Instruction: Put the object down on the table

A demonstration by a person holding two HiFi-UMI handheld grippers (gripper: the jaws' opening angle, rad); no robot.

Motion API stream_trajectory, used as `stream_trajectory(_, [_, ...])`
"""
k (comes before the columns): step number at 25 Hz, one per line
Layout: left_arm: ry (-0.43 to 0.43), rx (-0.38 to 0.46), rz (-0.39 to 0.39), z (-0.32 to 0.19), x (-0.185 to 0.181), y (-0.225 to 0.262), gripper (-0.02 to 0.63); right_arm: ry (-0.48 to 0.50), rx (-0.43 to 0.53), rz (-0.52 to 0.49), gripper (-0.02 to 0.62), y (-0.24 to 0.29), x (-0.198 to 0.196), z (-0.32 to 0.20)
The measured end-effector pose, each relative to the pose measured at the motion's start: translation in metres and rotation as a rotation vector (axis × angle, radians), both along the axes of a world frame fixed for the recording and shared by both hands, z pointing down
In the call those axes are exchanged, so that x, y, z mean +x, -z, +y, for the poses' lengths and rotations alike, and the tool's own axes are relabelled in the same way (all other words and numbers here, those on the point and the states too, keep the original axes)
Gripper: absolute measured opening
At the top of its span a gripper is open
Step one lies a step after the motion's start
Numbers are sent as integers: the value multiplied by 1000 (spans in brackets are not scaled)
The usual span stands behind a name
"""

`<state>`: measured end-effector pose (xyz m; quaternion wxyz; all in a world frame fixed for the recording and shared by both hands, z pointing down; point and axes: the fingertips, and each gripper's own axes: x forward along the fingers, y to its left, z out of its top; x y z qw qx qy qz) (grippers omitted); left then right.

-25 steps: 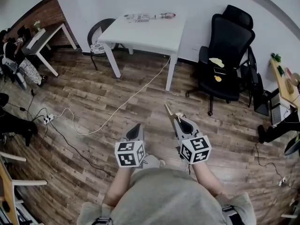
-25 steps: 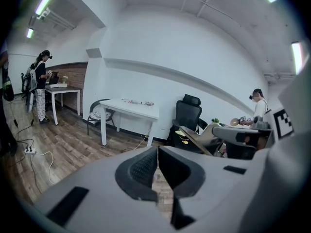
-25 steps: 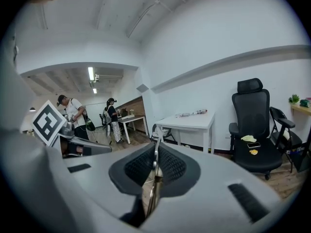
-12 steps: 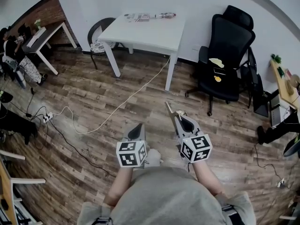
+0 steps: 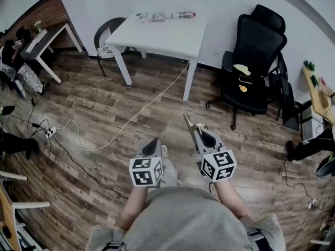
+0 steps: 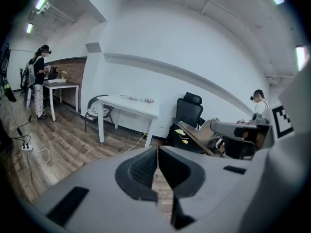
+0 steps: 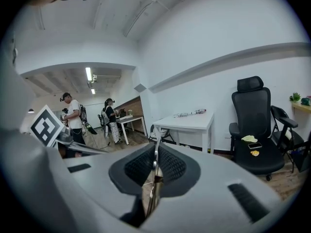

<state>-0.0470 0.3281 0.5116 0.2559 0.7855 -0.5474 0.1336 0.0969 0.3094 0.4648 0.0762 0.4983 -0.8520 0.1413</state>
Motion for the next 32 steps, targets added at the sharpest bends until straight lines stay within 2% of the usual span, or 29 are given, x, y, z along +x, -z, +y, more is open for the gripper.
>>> stream_trajectory(17, [6,1,-4,-153,-23,6,11,-3,-3,19,23,4,-16,-154])
stream_trajectory(32, [-66,-4,-13,-280,-60,11,11,-61,-2,16,23,13,-53,-276])
